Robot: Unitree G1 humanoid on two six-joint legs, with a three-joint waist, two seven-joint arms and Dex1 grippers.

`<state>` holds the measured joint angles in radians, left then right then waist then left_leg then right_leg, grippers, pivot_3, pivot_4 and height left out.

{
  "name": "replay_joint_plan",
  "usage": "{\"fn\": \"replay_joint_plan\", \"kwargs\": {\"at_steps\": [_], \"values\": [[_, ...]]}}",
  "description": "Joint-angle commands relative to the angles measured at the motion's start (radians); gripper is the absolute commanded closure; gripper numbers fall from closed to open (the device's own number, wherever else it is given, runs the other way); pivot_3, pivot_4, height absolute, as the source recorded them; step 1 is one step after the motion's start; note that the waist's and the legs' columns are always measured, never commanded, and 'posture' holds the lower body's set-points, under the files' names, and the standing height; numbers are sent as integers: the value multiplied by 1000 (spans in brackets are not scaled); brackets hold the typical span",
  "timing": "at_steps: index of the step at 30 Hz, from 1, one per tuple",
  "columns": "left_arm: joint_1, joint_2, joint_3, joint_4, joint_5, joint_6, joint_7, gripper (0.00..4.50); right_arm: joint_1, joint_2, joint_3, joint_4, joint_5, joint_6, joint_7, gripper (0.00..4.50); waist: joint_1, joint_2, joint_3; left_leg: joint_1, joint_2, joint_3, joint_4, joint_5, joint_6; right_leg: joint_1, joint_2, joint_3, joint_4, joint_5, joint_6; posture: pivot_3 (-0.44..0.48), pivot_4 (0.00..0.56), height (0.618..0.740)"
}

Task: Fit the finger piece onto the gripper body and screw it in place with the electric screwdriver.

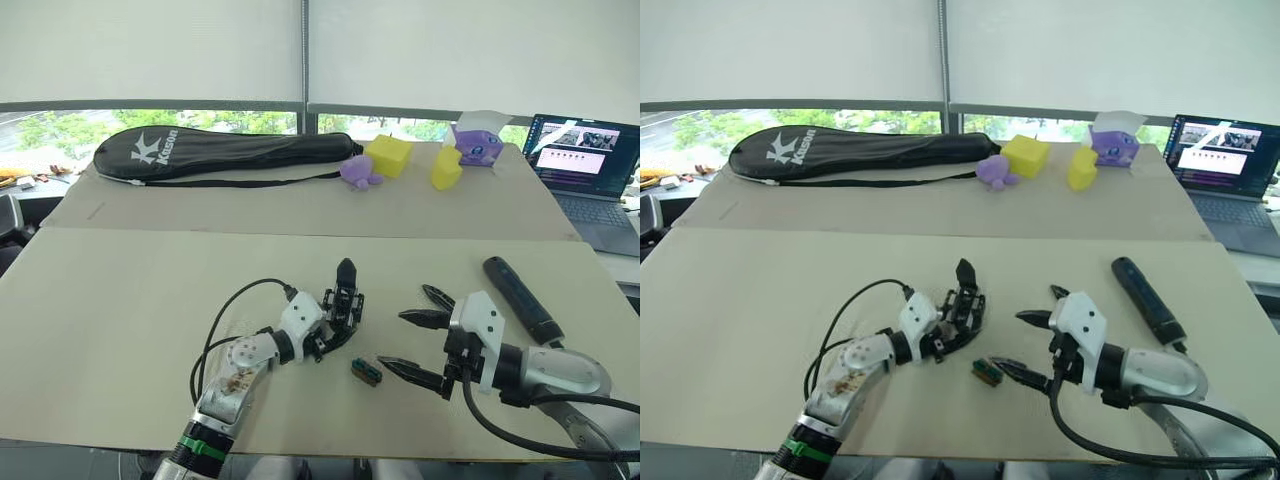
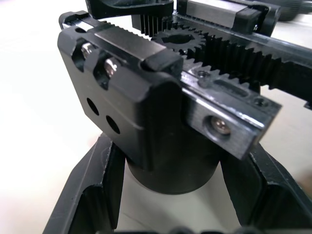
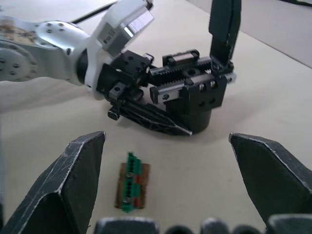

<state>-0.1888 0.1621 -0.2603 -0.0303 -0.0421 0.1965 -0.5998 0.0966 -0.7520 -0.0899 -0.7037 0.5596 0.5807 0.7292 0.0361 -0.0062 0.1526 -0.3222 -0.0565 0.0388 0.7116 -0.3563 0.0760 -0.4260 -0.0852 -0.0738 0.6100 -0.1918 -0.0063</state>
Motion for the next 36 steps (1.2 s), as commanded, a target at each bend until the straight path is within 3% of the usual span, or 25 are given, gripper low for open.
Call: {"fn": "replay_joint_plan", "kwargs": {"at_steps": [1,7,11,12,17,22,25,28,32,36], "values": [[-17,-20,16,-7,37,-8,95,2201,-9,15,5,-22,-18,-27,-17,0,2,0,0,0,0,0,0,0,0,0,0,0,0,0,0,0,150,737],[-13,-27,1,-7,19,14,87,2201,-13,21,14,-14,-43,-35,-20,0,3,0,0,0,0,0,0,-1,0,0,0,1,-1,0,0,0,150,737],[-15,18,24,-1,-29,42,19,244,-22,14,2,-10,-48,-29,-20,0,3,0,0,-1,0,0,0,-1,2,0,0,1,-1,0,0,0,150,737],[-8,50,37,-11,-43,56,-9,49,-19,4,-11,-13,-44,-24,-14,0,2,0,0,-1,0,0,0,0,2,-1,0,1,-1,0,0,0,150,737],[68,280,85,-92,-150,119,-228,49,-21,-94,-109,-23,19,51,34,0,-20,1,0,-1,2,0,-1,1,4,-2,1,1,0,0,-1,0,150,737],[83,517,185,-236,-340,209,-463,49,-168,-301,-154,101,93,249,111,0,-26,3,1,-1,2,0,-1,0,4,-3,0,1,1,-2,-4,0,150,737],[16,643,243,-336,-493,324,-582,49,-337,-425,-53,223,81,380,152,0,-19,3,2,-10,2,0,1,-1,6,-12,-1,0,1,-1,-5,0,150,737],[-106,699,283,-392,-630,447,-614,49,-517,-489,123,339,2,440,211,0,-14,4,3,-16,1,-1,4,0,7,-16,-2,-4,1,0,-7,0,150,737],[-247,712,285,-442,-740,547,-614,49,-723,-444,372,521,-173,380,310,0,-27,3,4,-16,-1,-1,3,0,7,-13,-2,-5,-2,-1,-6,0,150,737],[-328,694,269,-480,-774,566,-596,49,-926,-326,547,745,-289,457,366,0,-49,3,7,-16,-2,-1,3,1,7,-13,-2,-7,-3,-1,-6,0,150,737]]}}
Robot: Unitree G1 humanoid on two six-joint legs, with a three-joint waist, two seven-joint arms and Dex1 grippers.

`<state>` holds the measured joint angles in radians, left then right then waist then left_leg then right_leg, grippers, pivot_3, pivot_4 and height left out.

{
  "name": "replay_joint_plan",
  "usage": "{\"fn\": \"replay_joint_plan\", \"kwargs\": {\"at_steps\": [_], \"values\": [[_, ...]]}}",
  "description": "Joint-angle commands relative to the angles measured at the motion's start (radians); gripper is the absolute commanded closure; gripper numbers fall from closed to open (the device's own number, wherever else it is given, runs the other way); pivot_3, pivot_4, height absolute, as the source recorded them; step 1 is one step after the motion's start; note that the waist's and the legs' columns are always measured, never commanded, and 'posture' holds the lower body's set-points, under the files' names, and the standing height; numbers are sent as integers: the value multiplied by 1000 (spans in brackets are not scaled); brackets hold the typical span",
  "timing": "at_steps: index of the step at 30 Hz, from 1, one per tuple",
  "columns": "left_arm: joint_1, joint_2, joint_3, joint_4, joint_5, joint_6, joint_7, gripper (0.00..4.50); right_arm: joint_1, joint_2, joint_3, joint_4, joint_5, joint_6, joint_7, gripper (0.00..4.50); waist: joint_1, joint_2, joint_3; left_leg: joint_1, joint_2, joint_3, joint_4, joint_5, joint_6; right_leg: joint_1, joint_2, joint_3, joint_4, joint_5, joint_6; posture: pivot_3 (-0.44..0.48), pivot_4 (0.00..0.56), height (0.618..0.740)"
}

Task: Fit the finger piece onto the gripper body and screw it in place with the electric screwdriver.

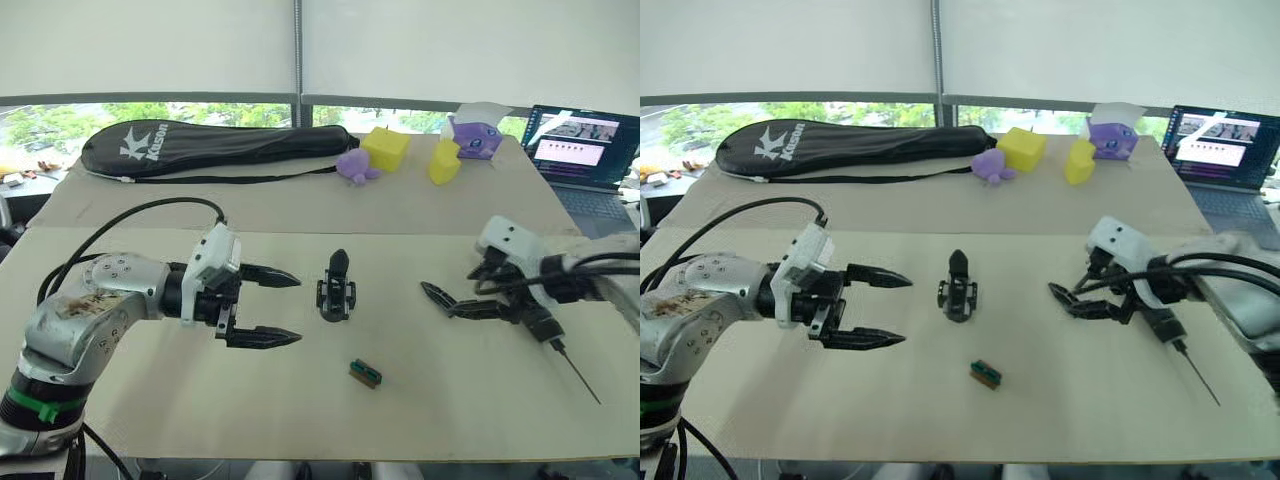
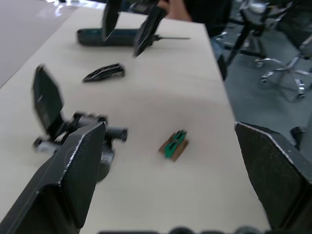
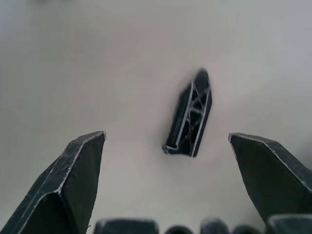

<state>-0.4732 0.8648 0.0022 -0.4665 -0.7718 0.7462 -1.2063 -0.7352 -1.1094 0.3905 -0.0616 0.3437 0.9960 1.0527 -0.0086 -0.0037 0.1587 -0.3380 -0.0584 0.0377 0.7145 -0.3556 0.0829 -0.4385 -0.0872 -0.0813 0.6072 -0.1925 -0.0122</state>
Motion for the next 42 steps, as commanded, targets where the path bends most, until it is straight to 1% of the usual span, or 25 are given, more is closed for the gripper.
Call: {"fn": "replay_joint_plan", "kwargs": {"at_steps": [1,3,6,8,12,15,20,21,23,25,27,28,30,31,33,36,37,39,42], "values": [[-58,-16,8,-46,-59,26,20,49,-130,51,99,149,-95,55,58,0,-5,0,3,0,0,0,0,1,-1,0,0,0,1,0,0,0,150,737],[-81,-33,16,-42,-83,44,45,49,-202,101,157,264,-145,63,82,0,-5,0,4,0,0,0,0,3,-5,0,-1,-1,2,0,0,0,150,737],[-84,-37,13,-39,-74,40,60,49,-268,150,201,375,-189,76,120,0,-4,1,6,1,1,-1,0,6,-10,0,-1,-3,3,0,-1,0,150,737],[-73,-37,10,-39,-63,30,66,49,-292,171,225,404,-208,81,153,0,-3,1,6,0,1,-3,0,7,-13,1,-2,-5,4,0,-2,0,150,737],[-59,-46,6,-39,-40,9,85,49,-285,181,245,380,-234,44,211,0,-3,1,6,0,1,-6,0,8,-15,1,-3,-9,4,1,-3,0,150,737],[-55,-60,-6,-32,-18,-7,104,0,-252,184,231,337,-234,43,211,781,-3,1,6,-1,1,-8,0,8,-15,1,-3,-11,4,1,-3,0,150,737],[-58,-73,-17,-16,5,-23,102,0,-206,207,178,341,-264,-21,145,2493,-4,1,6,-1,1,-8,1,8,-15,2,-4,-13,4,1,-3,0,150,737],[-59,-74,-18,-13,8,-26,101,0,-199,211,164,341,-267,-30,137,2907,-4,1,6,0,1,-9,1,8,-15,3,-4,-13,4,1,-3,0,150,737],[-63,-78,-23,-1,22,-34,104,0,-171,193,122,307,-256,-45,138,3401,-4,1,6,0,1,-9,1,8,-15,3,-3,-14,4,1,-3,0,150,737],[-65,-85,-23,16,39,-42,114,0,-149,178,70,269,-244,-68,130,3399,-2,1,6,0,1,-9,1,9,-15,3,-3,-14,4,1,-3,0,150,737],[-70,-109,-10,43,35,-33,144,0,-124,167,16,236,-245,-148,113,3399,-1,2,6,0,1,-10,1,9,-15,3,-3,-15,4,1,-3,0,150,737],[-82,-146,8,68,11,-3,196,0,-98,165,-43,201,-232,-221,94,3399,-2,2,6,0,1,-10,1,9,-15,3,-3,-15,4,1,-3,0,150,737],[-107,-216,44,103,-44,61,298,0,-44,177,-155,110,-189,-264,55,3399,4,2,6,0,1,-10,1,9,-15,3,-4,-15,4,1,-3,0,150,737],[-121,-251,62,115,-69,92,348,0,-19,197,-209,54,-166,-243,21,3399,4,2,6,0,1,-10,2,9,-15,3,-4,-15,4,1,-3,0,150,737],[-169,-359,103,155,-115,148,508,0,50,257,-302,-102,-142,-244,-73,3399,9,1,6,0,1,-11,1,9,-15,3,-3,-15,5,1,-3,0,150,737],[-228,-480,154,216,-166,225,697,0,89,378,-382,-265,-111,-218,-207,3399,13,1,6,1,1,-12,2,9,-16,4,-3,-15,6,1,-3,0,150,737],[-241,-508,165,231,-186,249,733,0,92,420,-390,-306,-113,-231,-250,3399,12,1,6,1,1,-12,2,9,-16,3,-3,-15,7,1,-3,0,150,737],[-260,-545,184,255,-212,277,787,0,100,468,-368,-369,-150,-282,-315,3399,12,1,6,1,1,-11,2,10,-17,2,-2,-14,9,1,-3,0,150,737],[-286,-600,207,299,-218,263,850,0,81,573,-377,-432,-122,-258,-409,3399,12,1,6,2,1,-12,1,10,-18,1,-1,-15,9,1,-3,0,150,737]]}}
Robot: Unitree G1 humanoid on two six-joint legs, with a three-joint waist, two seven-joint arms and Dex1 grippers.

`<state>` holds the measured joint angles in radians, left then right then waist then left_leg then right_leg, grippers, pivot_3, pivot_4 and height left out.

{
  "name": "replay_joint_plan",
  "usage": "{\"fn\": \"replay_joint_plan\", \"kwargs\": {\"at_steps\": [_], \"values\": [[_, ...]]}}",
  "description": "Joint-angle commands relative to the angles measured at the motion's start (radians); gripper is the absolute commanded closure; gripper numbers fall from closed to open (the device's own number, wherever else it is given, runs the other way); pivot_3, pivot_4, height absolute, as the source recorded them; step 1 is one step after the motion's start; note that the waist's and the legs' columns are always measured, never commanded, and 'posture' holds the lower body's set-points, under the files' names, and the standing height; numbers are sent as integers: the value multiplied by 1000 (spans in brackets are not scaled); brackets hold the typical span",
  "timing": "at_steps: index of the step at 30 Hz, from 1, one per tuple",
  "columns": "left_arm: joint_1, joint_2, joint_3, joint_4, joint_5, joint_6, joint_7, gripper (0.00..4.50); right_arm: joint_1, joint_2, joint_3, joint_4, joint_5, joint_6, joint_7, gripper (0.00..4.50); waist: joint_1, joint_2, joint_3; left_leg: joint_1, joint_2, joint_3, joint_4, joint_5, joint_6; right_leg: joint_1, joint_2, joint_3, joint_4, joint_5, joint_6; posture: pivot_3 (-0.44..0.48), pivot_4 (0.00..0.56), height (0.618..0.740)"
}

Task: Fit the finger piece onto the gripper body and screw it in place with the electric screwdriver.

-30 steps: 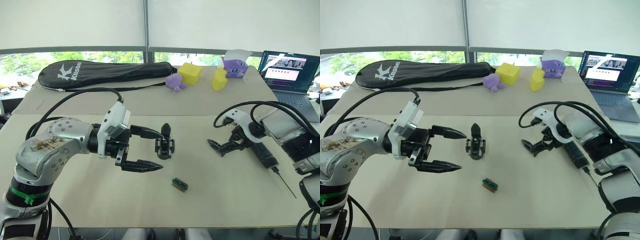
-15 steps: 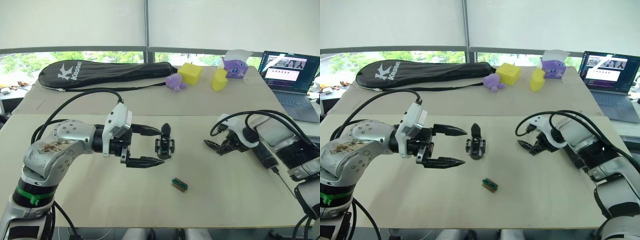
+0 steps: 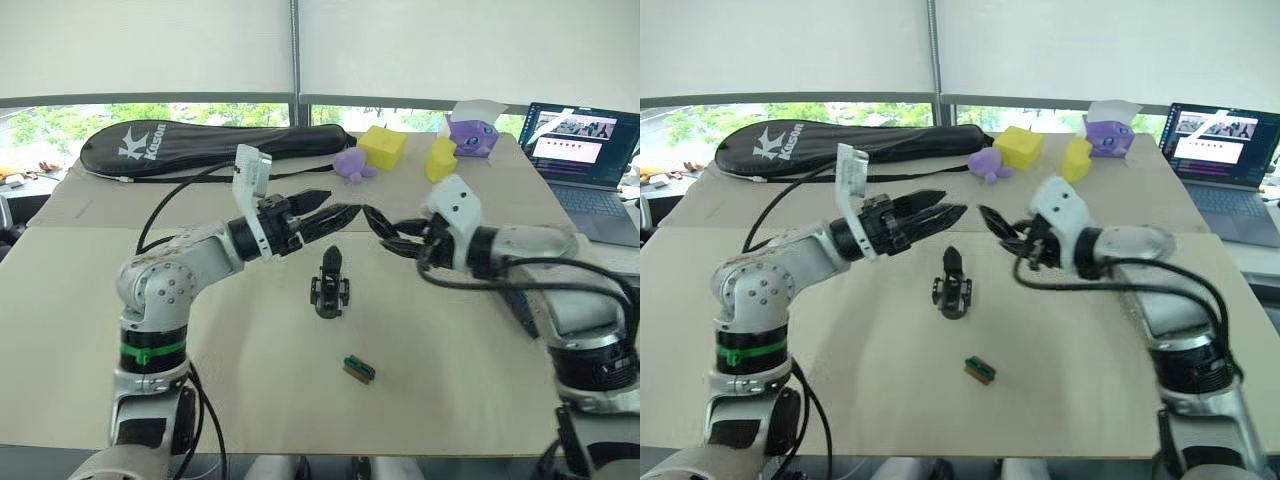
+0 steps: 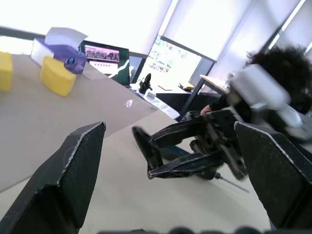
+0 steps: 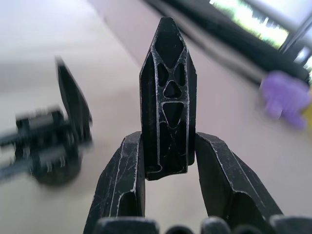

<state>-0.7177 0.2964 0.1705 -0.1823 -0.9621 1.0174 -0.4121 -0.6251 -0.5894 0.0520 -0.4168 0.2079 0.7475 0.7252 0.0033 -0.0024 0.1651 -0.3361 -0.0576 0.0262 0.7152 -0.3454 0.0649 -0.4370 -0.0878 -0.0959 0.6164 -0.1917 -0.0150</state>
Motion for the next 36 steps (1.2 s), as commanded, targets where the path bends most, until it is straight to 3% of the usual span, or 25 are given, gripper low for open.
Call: {"fn": "replay_joint_plan", "kwargs": {"at_steps": [1,2,5,7,17,21,24,34,36], "values": [[-47,-46,47,26,-32,-16,69,0,-33,72,-40,-83,21,-7,-96,3399,0,0,0,0,0,0,0,0,0,0,1,0,0,0,0,0,150,737],[-52,-56,51,31,-32,-23,74,0,-33,82,-41,-85,26,-8,-103,3399,1,0,0,0,-1,0,0,0,-1,0,2,0,0,0,0,0,150,737],[-66,-90,64,32,-52,-41,88,808,-23,84,-28,-92,35,-16,-100,3399,0,0,0,0,-2,0,0,0,-1,0,6,-1,0,0,0,0,150,737],[-76,-109,72,31,-71,-40,100,1685,-19,86,-25,-95,41,-16,-105,3399,-1,0,0,0,-2,1,0,0,-1,0,7,-1,0,0,0,0,150,737],[-67,-140,74,-27,-130,-48,145,1713,9,79,-14,-102,44,-23,-122,3399,-15,0,0,2,-1,1,-1,1,-1,0,10,0,1,0,0,0,150,737],[-76,-159,72,6,-119,-65,171,2916,-1,87,-17,-103,49,-20,-140,3399,-15,0,0,2,0,1,-1,1,-1,0,10,1,1,0,0,0,150,737],[-62,-164,48,19,-100,-75,164,4391,-7,87,-17,-105,49,-21,-147,3399,-15,0,0,2,0,1,-1,1,-1,0,10,1,1,0,0,0,150,737],[-111,-138,35,100,-88,-84,146,4500,-4,80,-11,-118,8,-65,-191,3399,-15,0,0,2,0,1,-1,1,-1,0,10,1,1,0,0,0,150,737],[-125,-106,21,109,-81,-73,105,4500,0,76,-23,-121,14,-61,-186,2340,-15,0,0,2,0,1,-1,1,-1,0,11,0,1,0,0,0,150,737]]}}
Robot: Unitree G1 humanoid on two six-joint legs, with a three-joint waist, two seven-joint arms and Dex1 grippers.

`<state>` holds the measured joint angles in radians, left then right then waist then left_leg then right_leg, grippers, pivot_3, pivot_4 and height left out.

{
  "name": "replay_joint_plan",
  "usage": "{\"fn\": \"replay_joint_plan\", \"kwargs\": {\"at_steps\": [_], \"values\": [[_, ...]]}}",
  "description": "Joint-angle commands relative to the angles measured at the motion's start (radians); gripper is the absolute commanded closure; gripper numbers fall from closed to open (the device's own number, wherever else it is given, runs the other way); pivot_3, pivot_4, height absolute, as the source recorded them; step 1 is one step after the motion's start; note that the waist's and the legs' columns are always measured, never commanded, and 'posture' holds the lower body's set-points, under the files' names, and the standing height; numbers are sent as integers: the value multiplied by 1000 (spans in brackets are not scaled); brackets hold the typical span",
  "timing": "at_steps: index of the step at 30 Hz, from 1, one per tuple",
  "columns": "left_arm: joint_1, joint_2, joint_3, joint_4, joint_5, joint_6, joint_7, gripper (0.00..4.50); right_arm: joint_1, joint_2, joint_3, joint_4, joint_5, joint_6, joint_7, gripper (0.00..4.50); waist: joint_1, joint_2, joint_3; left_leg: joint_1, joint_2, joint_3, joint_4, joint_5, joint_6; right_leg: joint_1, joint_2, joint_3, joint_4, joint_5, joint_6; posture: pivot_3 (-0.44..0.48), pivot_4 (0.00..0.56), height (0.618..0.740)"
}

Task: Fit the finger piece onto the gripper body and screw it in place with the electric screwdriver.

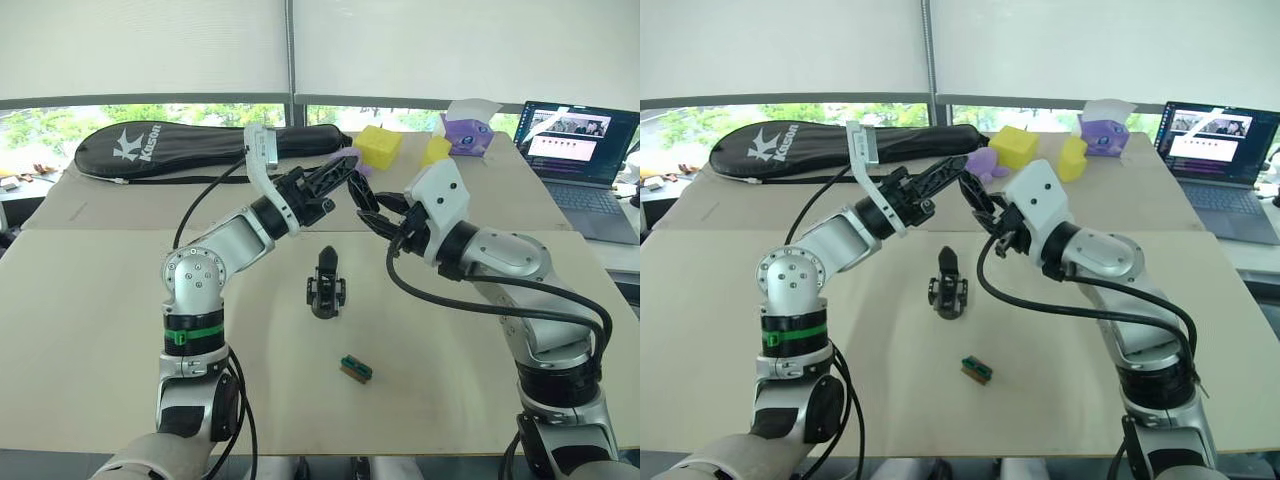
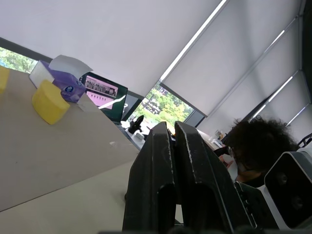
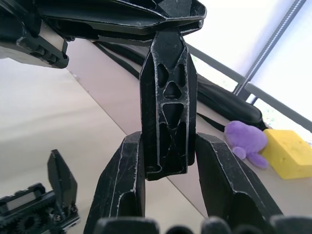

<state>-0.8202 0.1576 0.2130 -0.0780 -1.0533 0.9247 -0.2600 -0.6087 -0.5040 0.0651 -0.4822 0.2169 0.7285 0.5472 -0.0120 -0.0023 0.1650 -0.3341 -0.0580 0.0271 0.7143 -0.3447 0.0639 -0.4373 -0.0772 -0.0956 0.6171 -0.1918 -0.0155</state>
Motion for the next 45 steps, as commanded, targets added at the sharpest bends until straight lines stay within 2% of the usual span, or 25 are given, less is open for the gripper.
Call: {"fn": "replay_joint_plan", "kwargs": {"at_steps": [1,2,7,12,16,20,27,36,41,45], "values": [[-33,53,-33,13,17,23,-75,4500,-16,-15,-44,-56,17,-39,3,2009,0,0,0,0,0,0,0,0,0,0,0,0,0,0,0,0,150,737],[-47,79,-48,25,30,26,-114,4500,-15,-23,-57,-59,39,-30,22,1694,0,0,0,1,0,0,-1,0,0,0,0,0,0,0,0,0,150,737],[-140,245,-140,89,90,37,-402,4500,-91,-121,-253,-40,389,175,218,43,-1,1,1,0,-2,0,-1,0,0,0,0,-2,0,0,0,0,150,737],[-248,359,-232,182,137,46,-714,4500,-231,-225,-314,123,678,392,374,43,-5,1,1,0,-1,0,-1,1,-1,1,0,-3,-3,1,-1,0,150,737],[-299,412,-296,222,175,39,-915,4500,-311,-261,-268,259,758,507,418,43,-4,1,1,0,2,0,-1,1,-1,1,-3,-3,-3,1,-2,0,150,737],[-316,426,-321,236,207,31,-1018,4500,-330,-300,-183,291,749,498,512,43,-3,1,1,-2,3,0,-1,1,-1,-1,-7,-1,-2,1,-3,0,150,737],[-300,421,-308,214,225,45,-1056,4500,-377,-253,-111,333,746,489,522,43,-1,1,1,-4,2,-1,0,1,-1,-1,-11,-1,-2,1,-3,0,150,737],[-278,408,-289,186,222,47,-1037,4500,-349,-202,-84,309,721,451,499,43,1,1,1,-6,0,-1,2,1,-1,-1,-13,-2,-3,1,-3,0,150,737],[-278,402,-283,188,226,46,-1034,4500,-338,-189,-78,298,708,440,489,1540,1,1,1,-6,0,-1,2,1,-1,-1,-13,-2,-2,1,-3,0,150,737],[-281,397,-283,192,230,41,-1034,4500,-326,-182,-67,282,698,429,486,1540,0,1,1,-6,0,-1,2,1,-1,-1,-13,-2,-2,1,-3,0,150,737]]}}
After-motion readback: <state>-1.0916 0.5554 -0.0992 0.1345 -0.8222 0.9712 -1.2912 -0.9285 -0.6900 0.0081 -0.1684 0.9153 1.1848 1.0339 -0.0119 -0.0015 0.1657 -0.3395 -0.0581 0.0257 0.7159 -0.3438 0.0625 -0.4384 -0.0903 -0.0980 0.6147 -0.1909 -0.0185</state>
